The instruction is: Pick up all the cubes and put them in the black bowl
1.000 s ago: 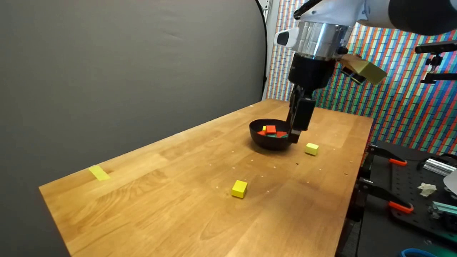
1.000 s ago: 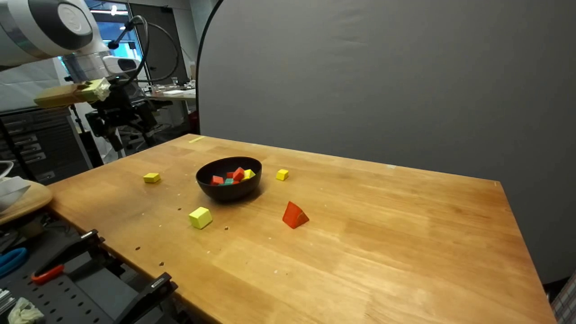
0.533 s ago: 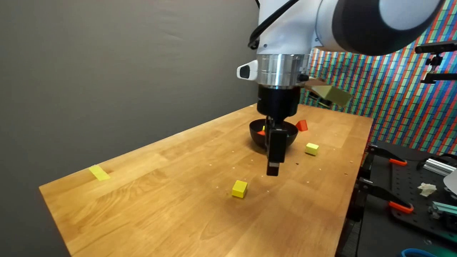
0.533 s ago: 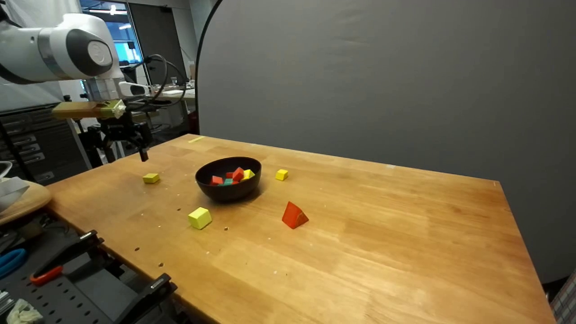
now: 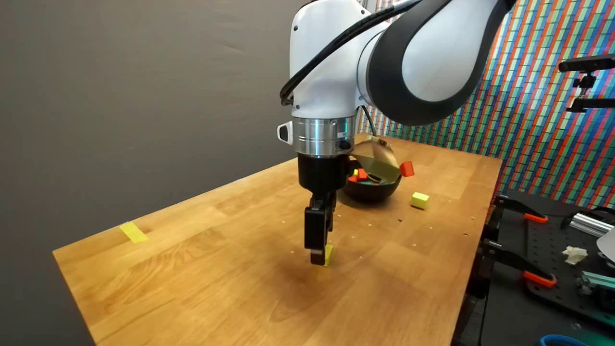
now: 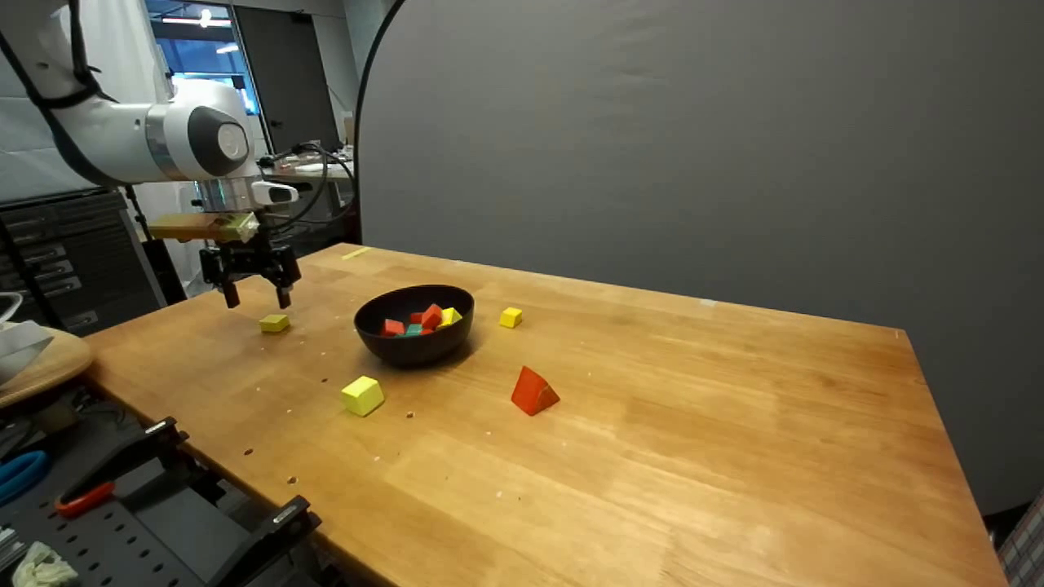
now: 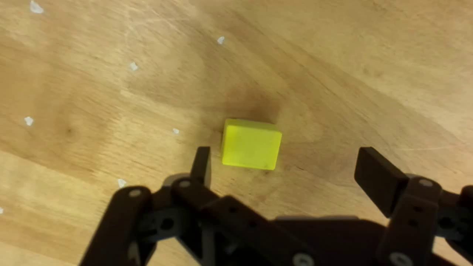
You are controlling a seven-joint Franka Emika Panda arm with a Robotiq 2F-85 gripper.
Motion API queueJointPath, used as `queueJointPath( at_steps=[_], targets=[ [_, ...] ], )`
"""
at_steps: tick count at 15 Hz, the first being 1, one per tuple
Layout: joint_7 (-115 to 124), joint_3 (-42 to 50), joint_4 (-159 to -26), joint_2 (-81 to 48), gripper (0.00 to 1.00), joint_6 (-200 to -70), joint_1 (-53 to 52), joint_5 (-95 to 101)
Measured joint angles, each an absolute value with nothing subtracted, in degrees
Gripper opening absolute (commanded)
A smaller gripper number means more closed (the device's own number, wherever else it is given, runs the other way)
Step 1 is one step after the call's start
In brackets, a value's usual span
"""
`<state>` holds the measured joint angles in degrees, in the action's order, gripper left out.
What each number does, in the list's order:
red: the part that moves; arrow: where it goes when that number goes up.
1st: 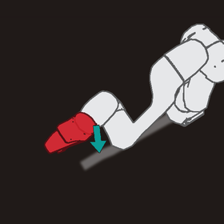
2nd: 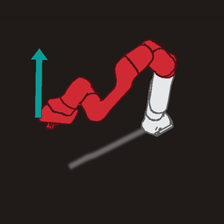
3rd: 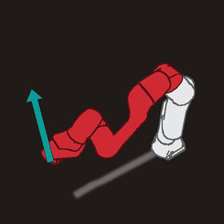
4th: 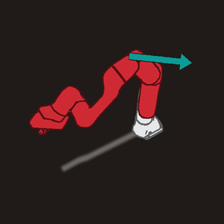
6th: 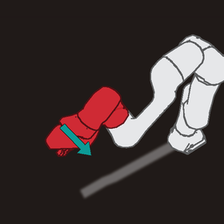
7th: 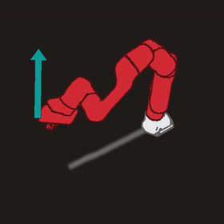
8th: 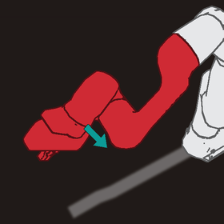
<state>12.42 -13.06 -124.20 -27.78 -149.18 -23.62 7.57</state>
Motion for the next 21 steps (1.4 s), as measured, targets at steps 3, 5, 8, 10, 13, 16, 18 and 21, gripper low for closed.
queueJointPath(
  at_steps=[3, 5, 8, 10, 13, 16, 18, 21],
  targets=[
    [15.73, -10.06, -121.75, -30.18, 0.71, -148.66, -26.81, 10.08],
    [17.04, -8.96, -120.81, -31.24, 0.62, -148.47, -28.08, 10.7],
    [18.23, -8.21, -120.1, -32.25, 0.38, -148.05, -29.22, 10.94],
    [19.01, -8.08, -120.09, -32.34, 0.22, -147.88, -29.54, 10.94],
    [20.09, -8.0, -120.1, -32.3, 0.18, -147.85, -29.56, 10.94],
    [20.89, -7.92, -120.29, -31.94, 0.18, -148.01, -29.52, 10.94],
    [20.71, -7.93, -121.46, -30.04, 0.18, -147.95, -29.5, 11.11],
    [21.87, -6.64, -126.91, -22.45, 0.19, -147.02, -29.83, 16.53]
  ],
)
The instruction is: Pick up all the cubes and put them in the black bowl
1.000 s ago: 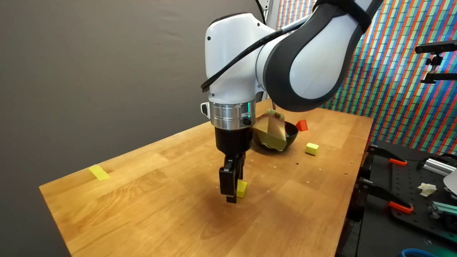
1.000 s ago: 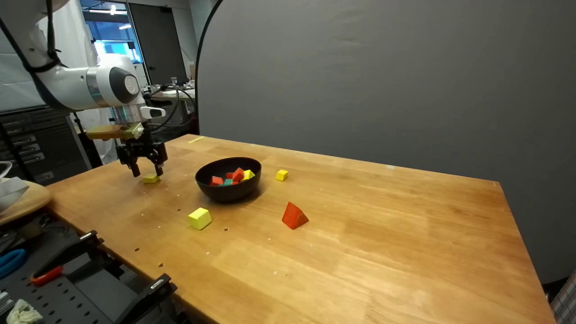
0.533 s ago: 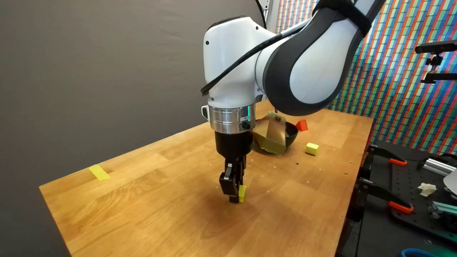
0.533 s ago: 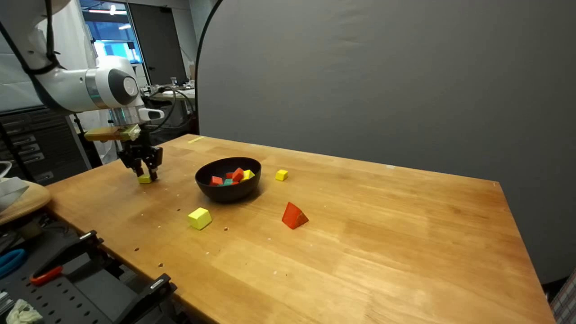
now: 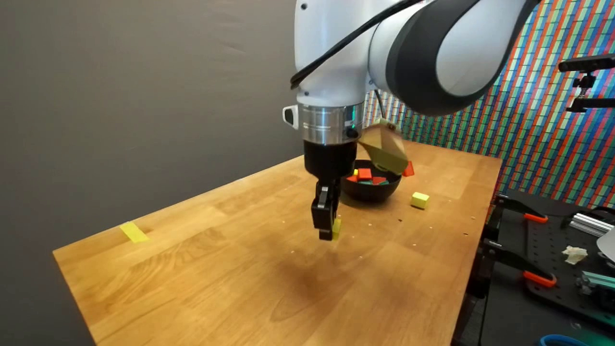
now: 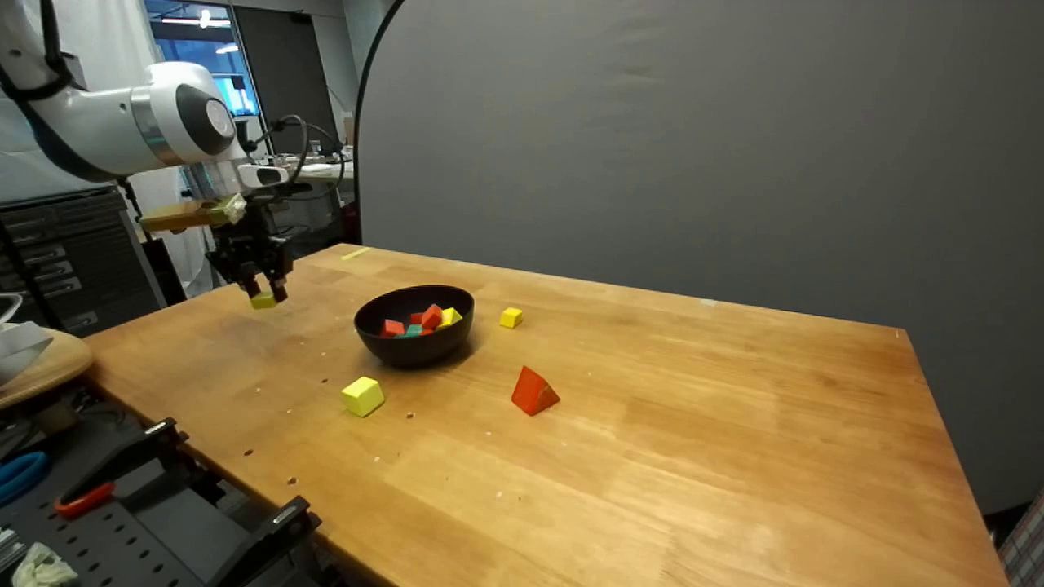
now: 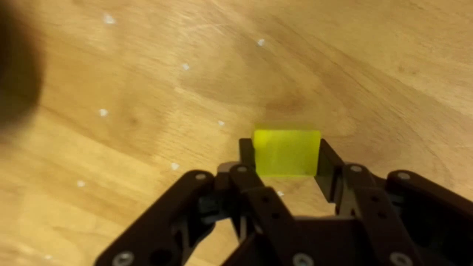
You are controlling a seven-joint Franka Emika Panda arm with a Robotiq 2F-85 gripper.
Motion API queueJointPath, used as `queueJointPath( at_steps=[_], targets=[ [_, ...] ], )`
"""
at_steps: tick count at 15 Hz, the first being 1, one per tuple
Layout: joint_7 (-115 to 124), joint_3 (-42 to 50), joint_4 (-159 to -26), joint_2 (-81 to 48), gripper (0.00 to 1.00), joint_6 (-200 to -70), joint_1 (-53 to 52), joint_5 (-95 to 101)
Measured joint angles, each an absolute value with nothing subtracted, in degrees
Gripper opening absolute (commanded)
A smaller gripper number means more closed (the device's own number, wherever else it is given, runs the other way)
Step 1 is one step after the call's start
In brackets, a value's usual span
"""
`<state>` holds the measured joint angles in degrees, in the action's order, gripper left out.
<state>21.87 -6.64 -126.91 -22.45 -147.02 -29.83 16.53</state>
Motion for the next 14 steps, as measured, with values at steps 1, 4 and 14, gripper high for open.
queueJointPath(
  at_steps=[1, 4, 14],
  targets=[
    [23.88, -5.45, -129.14, -19.34, 0.19, -146.44, -30.08, 19.88],
    [32.89, -2.15, -136.18, -9.9, 0.19, -143.21, -29.4, 30.58],
    [45.66, -2.3, -145.41, -3.46, 0.68, -144.95, -12.77, 38.01]
  ],
)
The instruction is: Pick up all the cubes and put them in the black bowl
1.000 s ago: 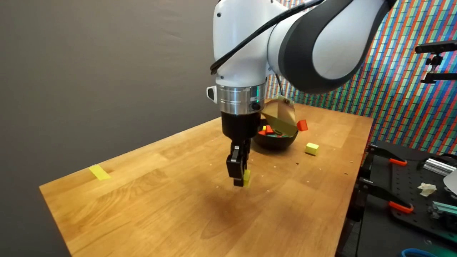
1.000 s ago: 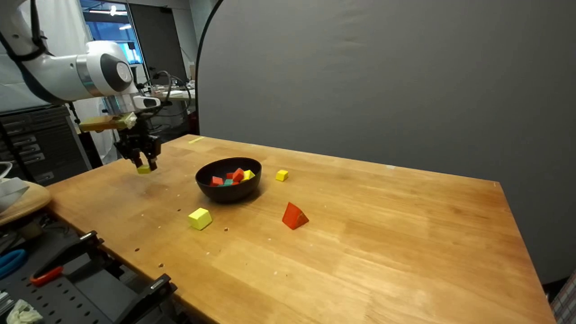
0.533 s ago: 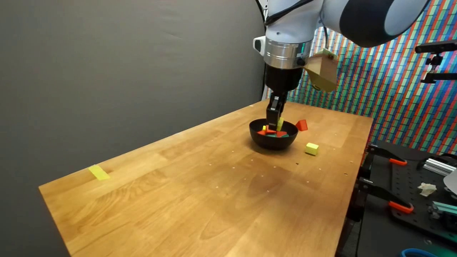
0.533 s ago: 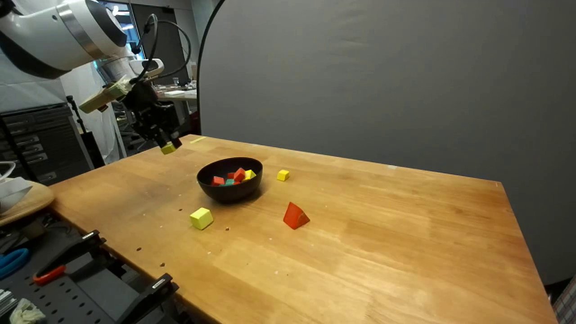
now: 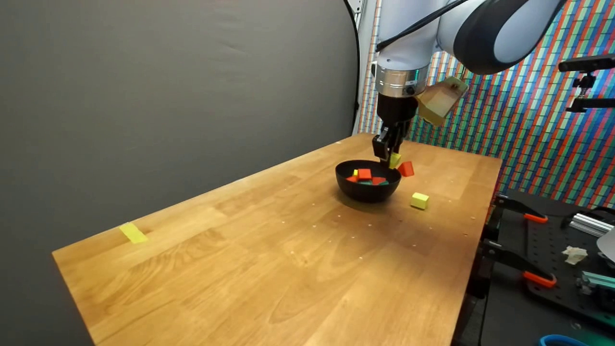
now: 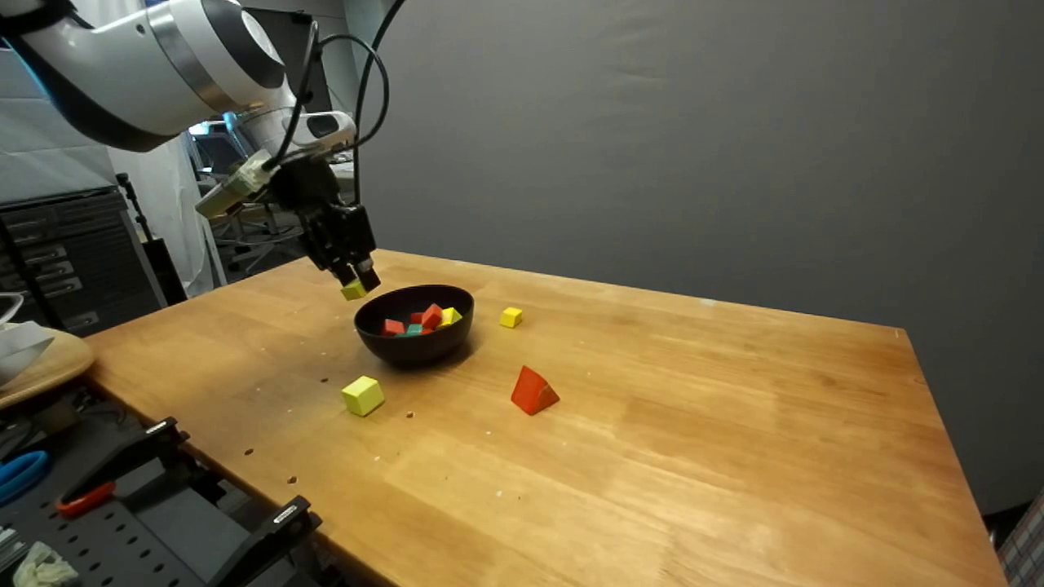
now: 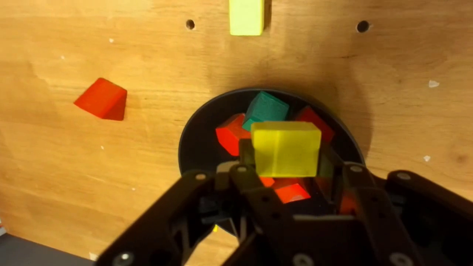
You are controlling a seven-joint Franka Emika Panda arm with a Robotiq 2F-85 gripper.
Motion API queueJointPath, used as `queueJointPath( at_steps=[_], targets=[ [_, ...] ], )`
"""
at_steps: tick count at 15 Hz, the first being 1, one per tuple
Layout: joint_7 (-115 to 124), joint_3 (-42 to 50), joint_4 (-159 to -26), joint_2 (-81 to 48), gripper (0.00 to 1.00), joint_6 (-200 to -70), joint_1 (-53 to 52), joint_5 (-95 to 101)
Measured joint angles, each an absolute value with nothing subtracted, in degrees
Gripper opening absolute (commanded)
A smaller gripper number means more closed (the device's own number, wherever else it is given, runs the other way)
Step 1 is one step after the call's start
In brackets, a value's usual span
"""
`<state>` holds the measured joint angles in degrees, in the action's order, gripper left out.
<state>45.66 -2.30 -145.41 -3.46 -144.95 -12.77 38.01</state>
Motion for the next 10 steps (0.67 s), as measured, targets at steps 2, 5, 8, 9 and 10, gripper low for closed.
queueJointPath(
  at_steps=[2, 5, 8, 9, 10],
  targets=[
    [46.73, -2.3, -145.1, -5.11, 0.74, -148.1, -11.68, 38.17],
    [48.41, -2.62, -145.17, -6.2, 0.98, -150.59, -11.64, 39.72],
    [49.16, -2.96, -146.18, -4.57, 1.0, -150.6, -12.36, 41.17],
    [49.4, -2.96, -147.13, -3.11, 1.0, -150.28, -12.46, 41.82],
    [49.59, -2.98, -148.5, -1.08, 1.0, -149.71, -12.35, 42.41]
  ],
)
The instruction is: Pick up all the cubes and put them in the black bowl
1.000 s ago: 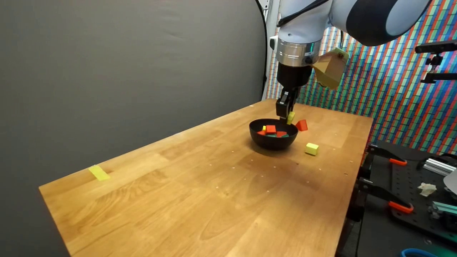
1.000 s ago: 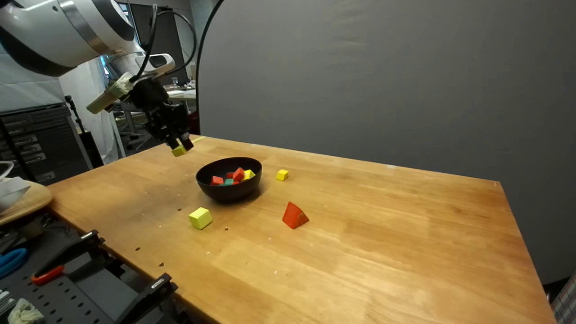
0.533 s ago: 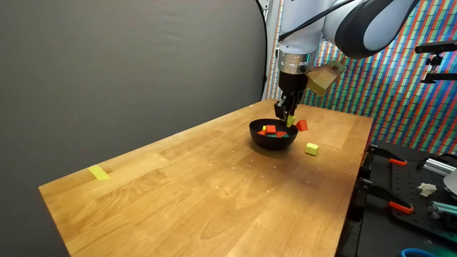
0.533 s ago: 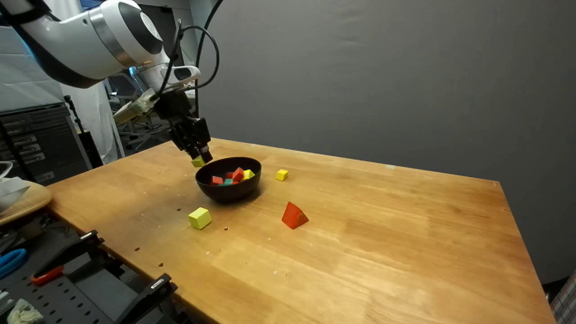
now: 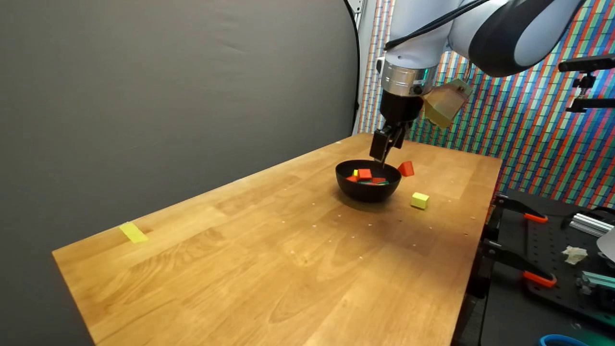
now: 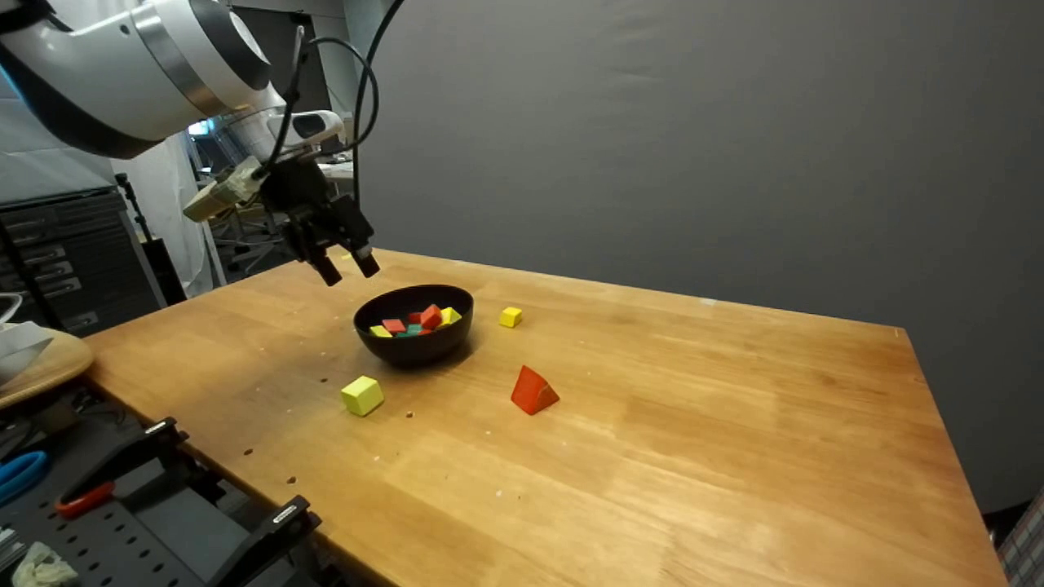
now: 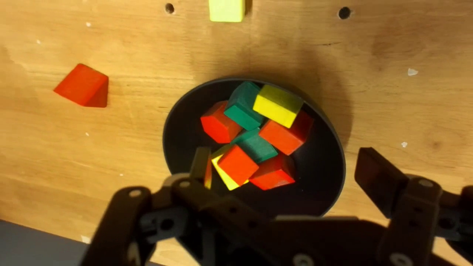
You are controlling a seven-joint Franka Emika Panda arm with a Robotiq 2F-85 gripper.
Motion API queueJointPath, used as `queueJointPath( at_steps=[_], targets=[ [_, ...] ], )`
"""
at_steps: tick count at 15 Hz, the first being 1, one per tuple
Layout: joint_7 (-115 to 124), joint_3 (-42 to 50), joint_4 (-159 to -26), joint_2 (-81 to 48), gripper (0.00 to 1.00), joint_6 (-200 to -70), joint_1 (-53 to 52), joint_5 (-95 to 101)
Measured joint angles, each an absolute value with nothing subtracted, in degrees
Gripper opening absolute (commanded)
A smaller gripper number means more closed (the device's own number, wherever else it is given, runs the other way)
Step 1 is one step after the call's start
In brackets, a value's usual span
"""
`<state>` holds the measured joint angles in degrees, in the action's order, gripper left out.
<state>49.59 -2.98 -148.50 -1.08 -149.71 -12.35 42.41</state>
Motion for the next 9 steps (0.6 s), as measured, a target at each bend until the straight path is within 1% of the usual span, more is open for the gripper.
queueJointPath(
  at_steps=[5, 9],
  targets=[
    [51.14, -3.19, -158.52, 12.14, 1.0, -147.54, -8.12, 43.0],
    [50.98, -4.61, -157.72, 13.24, 1.0, -146.7, -7.21, 41.7]
  ],
)
